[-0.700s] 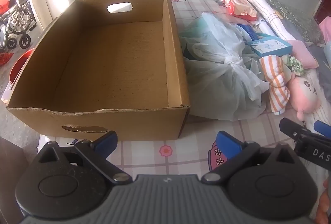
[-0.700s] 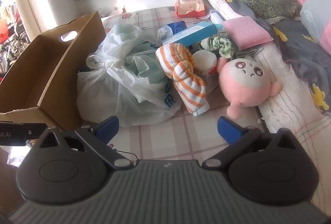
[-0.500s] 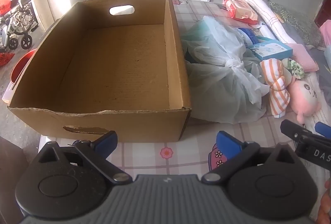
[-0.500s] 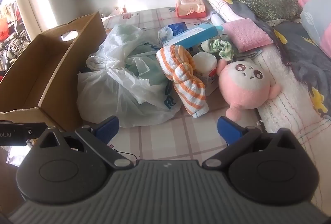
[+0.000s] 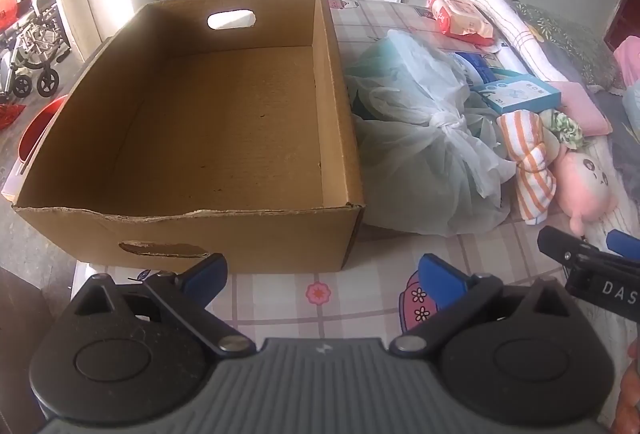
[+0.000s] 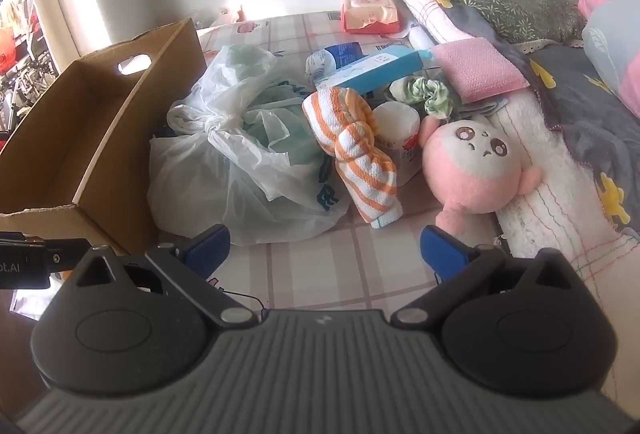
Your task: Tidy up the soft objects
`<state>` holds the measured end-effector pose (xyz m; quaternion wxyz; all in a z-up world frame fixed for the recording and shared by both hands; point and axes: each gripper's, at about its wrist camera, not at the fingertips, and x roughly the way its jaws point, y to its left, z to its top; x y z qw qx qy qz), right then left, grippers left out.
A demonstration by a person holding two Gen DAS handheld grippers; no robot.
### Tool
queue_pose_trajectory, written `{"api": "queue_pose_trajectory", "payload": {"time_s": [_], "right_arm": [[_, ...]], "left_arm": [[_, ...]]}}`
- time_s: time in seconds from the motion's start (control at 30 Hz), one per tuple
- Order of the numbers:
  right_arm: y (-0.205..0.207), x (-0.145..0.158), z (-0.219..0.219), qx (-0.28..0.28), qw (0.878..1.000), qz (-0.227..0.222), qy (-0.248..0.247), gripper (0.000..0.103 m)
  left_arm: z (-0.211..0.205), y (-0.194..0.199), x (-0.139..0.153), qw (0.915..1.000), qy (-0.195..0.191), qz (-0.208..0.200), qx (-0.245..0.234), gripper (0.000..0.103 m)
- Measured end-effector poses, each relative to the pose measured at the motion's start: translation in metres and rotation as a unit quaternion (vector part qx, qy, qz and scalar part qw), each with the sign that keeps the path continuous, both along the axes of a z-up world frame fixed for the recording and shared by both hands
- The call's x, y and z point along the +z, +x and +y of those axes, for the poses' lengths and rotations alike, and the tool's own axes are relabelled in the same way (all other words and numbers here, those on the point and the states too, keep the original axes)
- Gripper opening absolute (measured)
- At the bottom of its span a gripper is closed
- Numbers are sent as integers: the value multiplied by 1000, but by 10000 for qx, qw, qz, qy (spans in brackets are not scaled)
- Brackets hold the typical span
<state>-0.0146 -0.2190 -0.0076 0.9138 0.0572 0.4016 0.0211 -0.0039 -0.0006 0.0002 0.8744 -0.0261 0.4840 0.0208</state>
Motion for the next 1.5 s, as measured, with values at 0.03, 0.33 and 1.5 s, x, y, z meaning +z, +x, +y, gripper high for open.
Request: {"api": "queue_pose_trajectory", "payload": {"time_s": [0.03,0.33,1.5], "right_arm": [[0,0,0,11,10000,0,1,102],[1,0,6,88,10000,0,-29,102],[-5,5,-2,-31,9999,-40,-90,102]], "left_arm": [[0,-1,0,10000,-2,-1,4,102],[3,0,-1,10000,-47,22,59,102],[-16,-3,2,9989,49,-31,-460,102]]}}
